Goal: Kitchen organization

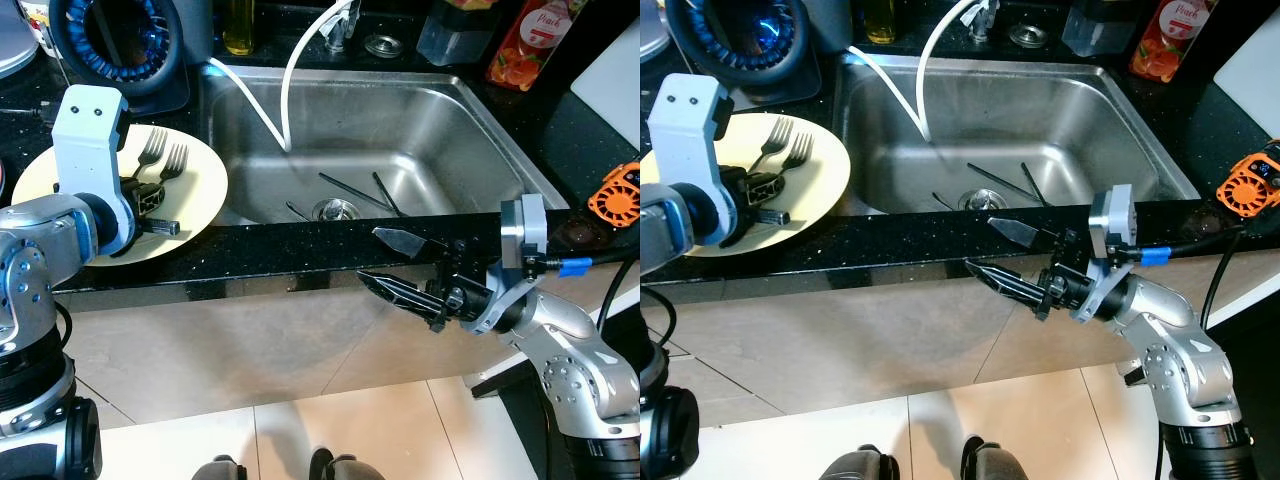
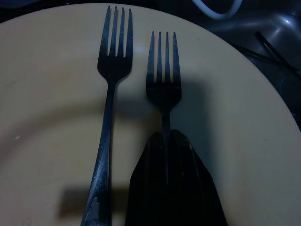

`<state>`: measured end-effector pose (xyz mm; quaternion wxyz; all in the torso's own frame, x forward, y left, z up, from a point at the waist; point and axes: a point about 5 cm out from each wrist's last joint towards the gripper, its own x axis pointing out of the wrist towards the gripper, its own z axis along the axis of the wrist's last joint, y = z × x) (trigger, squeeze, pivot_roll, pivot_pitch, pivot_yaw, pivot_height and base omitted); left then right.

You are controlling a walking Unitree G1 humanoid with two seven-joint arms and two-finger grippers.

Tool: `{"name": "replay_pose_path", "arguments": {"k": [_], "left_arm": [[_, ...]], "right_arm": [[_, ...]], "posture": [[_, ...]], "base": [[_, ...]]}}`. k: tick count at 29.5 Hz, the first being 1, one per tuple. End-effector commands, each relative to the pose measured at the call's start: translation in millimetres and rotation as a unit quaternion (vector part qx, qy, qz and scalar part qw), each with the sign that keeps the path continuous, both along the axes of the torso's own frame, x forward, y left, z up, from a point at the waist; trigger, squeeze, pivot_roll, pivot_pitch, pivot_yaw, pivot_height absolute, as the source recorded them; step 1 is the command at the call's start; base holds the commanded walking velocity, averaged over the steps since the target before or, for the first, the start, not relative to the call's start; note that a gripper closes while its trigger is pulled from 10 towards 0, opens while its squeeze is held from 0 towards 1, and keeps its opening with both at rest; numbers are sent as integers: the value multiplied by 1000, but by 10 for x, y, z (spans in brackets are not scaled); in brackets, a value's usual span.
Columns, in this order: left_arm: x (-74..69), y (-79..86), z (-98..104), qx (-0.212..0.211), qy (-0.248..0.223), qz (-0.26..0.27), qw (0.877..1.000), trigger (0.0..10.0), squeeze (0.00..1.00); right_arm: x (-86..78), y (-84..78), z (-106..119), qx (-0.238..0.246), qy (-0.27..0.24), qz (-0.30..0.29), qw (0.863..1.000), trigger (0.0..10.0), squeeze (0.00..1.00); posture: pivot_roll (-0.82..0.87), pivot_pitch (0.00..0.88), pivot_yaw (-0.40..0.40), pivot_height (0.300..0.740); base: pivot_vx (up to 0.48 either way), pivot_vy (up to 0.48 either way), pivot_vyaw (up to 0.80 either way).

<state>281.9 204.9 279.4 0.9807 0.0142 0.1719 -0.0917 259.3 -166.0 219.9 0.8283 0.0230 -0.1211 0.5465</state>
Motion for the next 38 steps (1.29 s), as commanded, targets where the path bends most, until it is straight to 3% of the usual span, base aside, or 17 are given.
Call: {"name": "replay_pose_path", "arguments": {"k": [1, 7, 10, 12, 19, 20, 21, 22, 23, 24, 33, 38], "left_arm": [[12, -32, -197, -13, 53, -7, 999, 0, 0], [30, -56, -66, -8, 23, -11, 1000, 0, 0], [47, -250, 297, -51, -95, -81, 991, 0, 0], [16, -344, 419, -63, -134, -118, 982, 0, 0], [-11, -443, 462, -66, -169, -161, 970, 0, 0], [-4, -476, 463, -67, -187, -173, 965, 471, 0], [11, -497, 454, -71, -194, -180, 962, 2039, 0], [25, -518, 443, -74, -200, -188, 959, 2706, 0], [25, -518, 443, -74, -200, -188, 959, 2706, 0], [112, -574, 385, -67, -220, -200, 952, 10000, 0], [262, -679, 288, -52, -237, -240, 940, 10000, 0], [550, -760, 260, -13, -258, -265, 929, 10000, 0]], "right_arm": [[-30, -23, 35, 0, -5, 2, 1000, 10000, 0], [-30, -21, 41, 4, -5, 3, 1000, 10000, 0], [-19, -10, 50, 15, -7, 1, 1000, 10000, 0], [-12, 0, 53, 19, -8, 0, 1000, 10000, 0], [8, 5, 57, 27, -9, -9, 1000, 10000, 0], [34, -12, 66, 33, -9, -22, 999, 10000, 0], [48, -16, 67, 34, -9, -28, 999, 10000, 0], [58, -19, 69, 33, -8, -32, 999, 10000, 0], [58, -19, 69, 33, -8, -32, 999, 10000, 0], [92, -24, 71, 32, -4, -47, 998, 10000, 0], [85, -47, 51, 17, 6, -63, 998, 10000, 0], [78, -94, 44, 29, 16, -94, 995, 10000, 0]], "posture": [[117, 140, -104, 740], [116, 137, -101, 740], [119, 133, -100, 740], [120, 129, -100, 740], [116, 127, -101, 740], [114, 124, -105, 740], [114, 124, -105, 740], [110, 123, -104, 740], [110, 123, -104, 740], [104, 125, -106, 740], [80, 132, -102, 740], [49, 135, -79, 740]], "base": [[0, 0, 0], [0, 0, 0], [0, 0, 0], [0, 0, 0], [0, 0, 0], [0, 0, 0], [0, 0, 0], [0, 0, 0], [0, 0, 0], [0, 0, 0], [0, 0, 0], [0, 0, -320]]}}
